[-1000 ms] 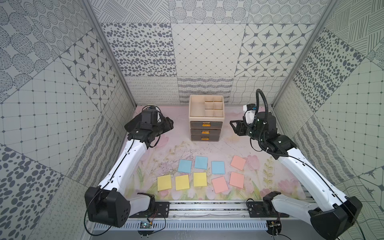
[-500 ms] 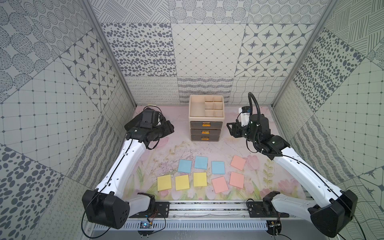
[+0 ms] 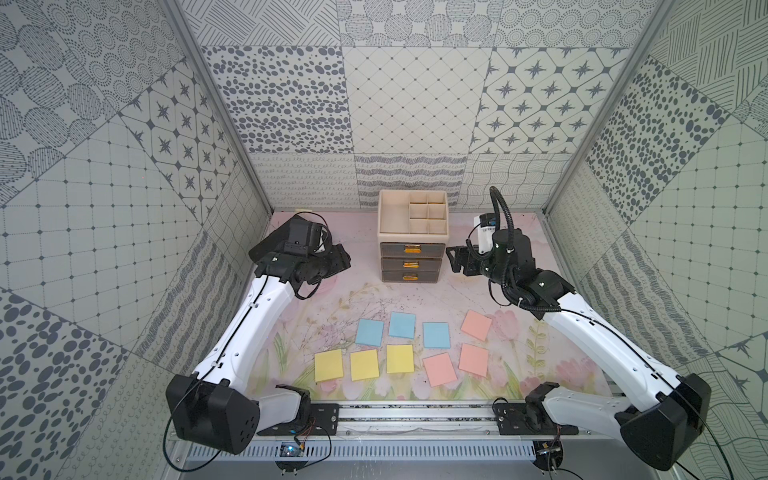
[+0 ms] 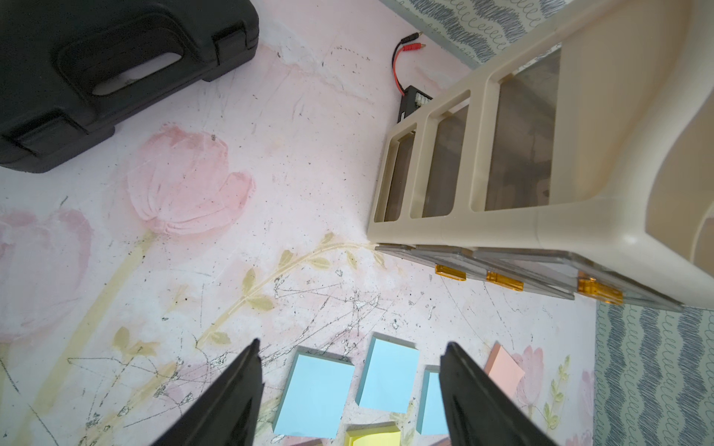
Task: Please put the sticky notes in the drawer by color
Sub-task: Open the drawer in the storage box.
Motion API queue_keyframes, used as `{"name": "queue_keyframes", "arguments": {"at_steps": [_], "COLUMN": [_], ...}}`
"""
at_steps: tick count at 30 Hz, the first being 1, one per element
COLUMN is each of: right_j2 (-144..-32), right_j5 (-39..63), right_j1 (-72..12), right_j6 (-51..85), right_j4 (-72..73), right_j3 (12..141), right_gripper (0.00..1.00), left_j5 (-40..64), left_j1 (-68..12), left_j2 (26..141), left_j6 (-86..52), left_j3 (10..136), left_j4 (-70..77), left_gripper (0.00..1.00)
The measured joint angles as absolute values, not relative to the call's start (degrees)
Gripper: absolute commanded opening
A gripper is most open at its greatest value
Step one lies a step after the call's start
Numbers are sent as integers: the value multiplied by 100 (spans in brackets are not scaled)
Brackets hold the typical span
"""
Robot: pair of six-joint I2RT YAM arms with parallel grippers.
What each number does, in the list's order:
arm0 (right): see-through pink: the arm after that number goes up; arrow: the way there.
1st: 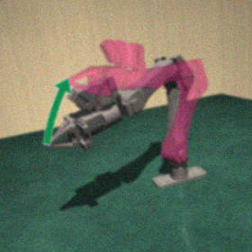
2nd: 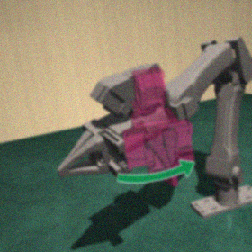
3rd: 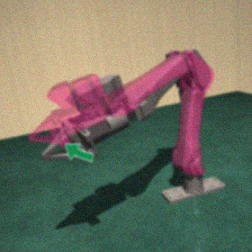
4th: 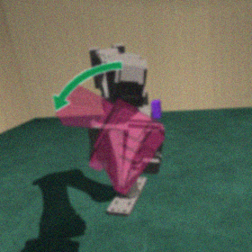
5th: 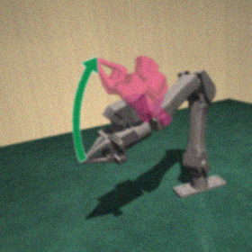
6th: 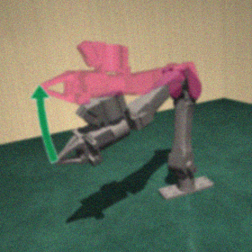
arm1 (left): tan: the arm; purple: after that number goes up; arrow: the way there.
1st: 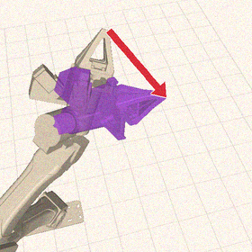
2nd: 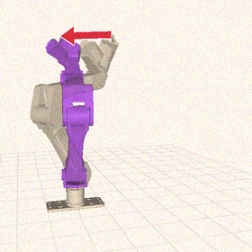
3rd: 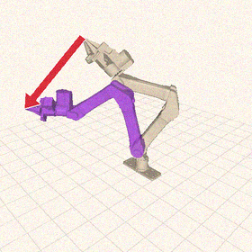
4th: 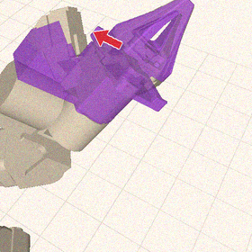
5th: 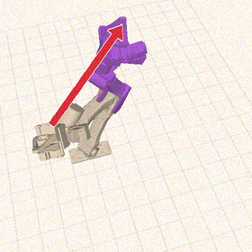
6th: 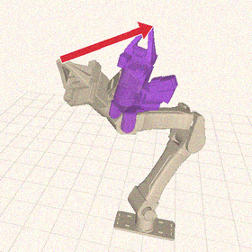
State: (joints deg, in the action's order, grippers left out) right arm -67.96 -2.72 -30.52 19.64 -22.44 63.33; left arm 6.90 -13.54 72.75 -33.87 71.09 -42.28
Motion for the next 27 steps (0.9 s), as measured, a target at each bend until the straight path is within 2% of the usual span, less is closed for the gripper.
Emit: {"name": "queue_keyframes", "arguments": {"at_steps": [5, 15, 20, 27], "right_j2": [-6687, -6914, -7271, -7778], "right_j5": [84, 106, -209, -504], "right_j1": [-3052, -3124, -3437, -3966], "right_j6": [2285, 4215, 4847, 5472], "right_j4": [-1715, 845, 2250, 3483], "right_j3": [6020, 4272, 3909, 3918], "right_gripper": [90, 71, 71, 74], "left_j5": [690, 685, 672, 362], "left_j1": [-1396, -1566, -1804, -2220], "left_j2": [7529, 8418, 9133, 10022], "left_j6": [-3380, -3227, -2987, -2523], "left_j3": [7474, 9072, 10038, 11203], "left_j4": [-4362, -4617, -4860, -5299], "left_gripper": [74, 72, 71, 68]}}
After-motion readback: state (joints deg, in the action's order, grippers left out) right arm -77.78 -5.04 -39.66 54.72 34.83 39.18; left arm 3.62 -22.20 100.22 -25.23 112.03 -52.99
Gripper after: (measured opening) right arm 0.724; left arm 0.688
